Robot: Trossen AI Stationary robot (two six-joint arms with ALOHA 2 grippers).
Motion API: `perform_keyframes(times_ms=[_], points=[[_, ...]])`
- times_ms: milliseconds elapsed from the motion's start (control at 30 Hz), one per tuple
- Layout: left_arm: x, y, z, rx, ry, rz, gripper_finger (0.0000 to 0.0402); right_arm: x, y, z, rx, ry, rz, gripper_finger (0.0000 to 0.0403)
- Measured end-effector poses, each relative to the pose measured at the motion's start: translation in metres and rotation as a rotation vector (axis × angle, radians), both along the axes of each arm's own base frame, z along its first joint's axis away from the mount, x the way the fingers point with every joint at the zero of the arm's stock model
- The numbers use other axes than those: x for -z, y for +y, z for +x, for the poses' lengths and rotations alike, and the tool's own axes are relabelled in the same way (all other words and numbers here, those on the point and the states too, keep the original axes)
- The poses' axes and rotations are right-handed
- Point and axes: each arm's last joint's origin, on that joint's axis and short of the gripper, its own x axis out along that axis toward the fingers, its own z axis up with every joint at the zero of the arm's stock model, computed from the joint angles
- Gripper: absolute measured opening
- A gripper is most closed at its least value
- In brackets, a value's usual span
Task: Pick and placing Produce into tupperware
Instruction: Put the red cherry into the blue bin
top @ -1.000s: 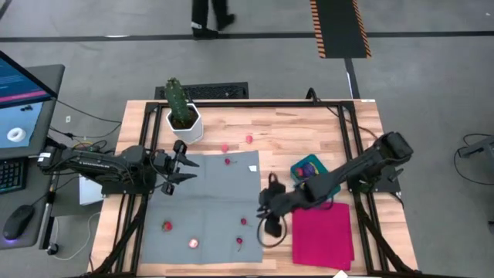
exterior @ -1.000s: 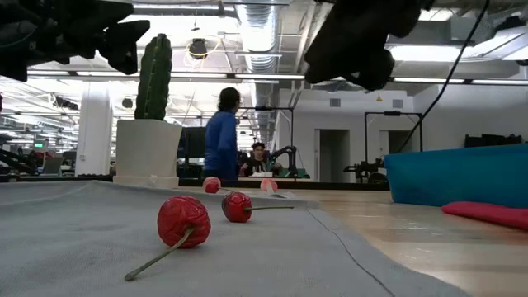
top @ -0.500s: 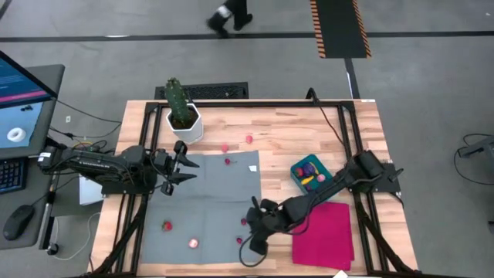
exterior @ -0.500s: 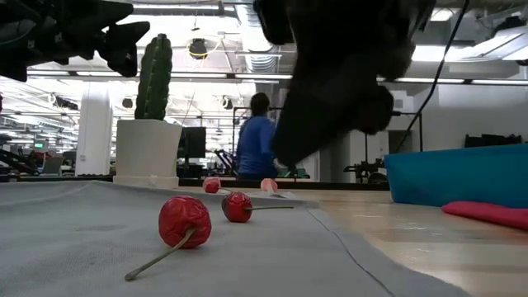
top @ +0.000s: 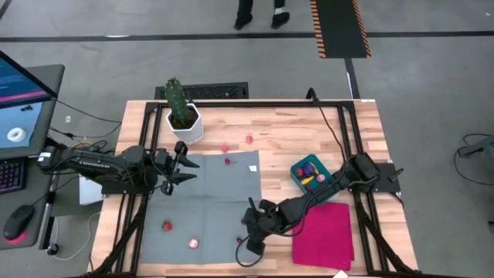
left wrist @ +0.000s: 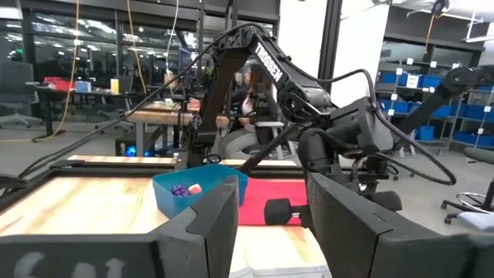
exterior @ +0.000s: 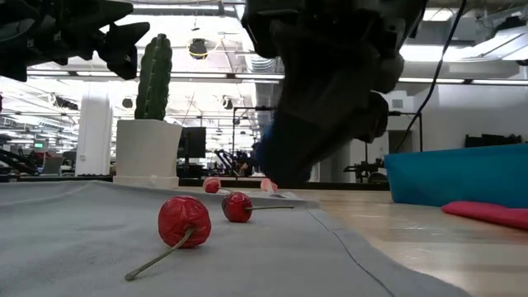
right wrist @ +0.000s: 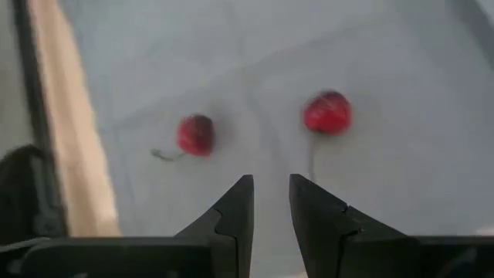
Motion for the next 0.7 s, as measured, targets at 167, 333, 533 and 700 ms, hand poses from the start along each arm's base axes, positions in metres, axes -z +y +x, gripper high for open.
perform_keyframes(times_ms=[167,333,533,700], points=[[0.0,0.0,0.0,0.001,0.0,0.0,0.0148,0.0019,-0.0047,-0.0014,0.038,0.03,-0.021,0.0107],[0.0,0.0,0.0,0.002,0.0,-0.002,0.0148,0.0022,-0.0079,-0.0004,0.051,0.036,-0.02,0.0107],[0.0,0.0,0.0,0.004,0.002,-0.011,0.0148,0.0029,-0.0103,-0.0003,0.072,0.051,-0.008,0.0107],[0.0,-0.0001,0.0,0.004,0.002,-0.011,0.0148,0.0033,-0.0106,-0.0012,0.073,0.062,-0.011,0.0107]])
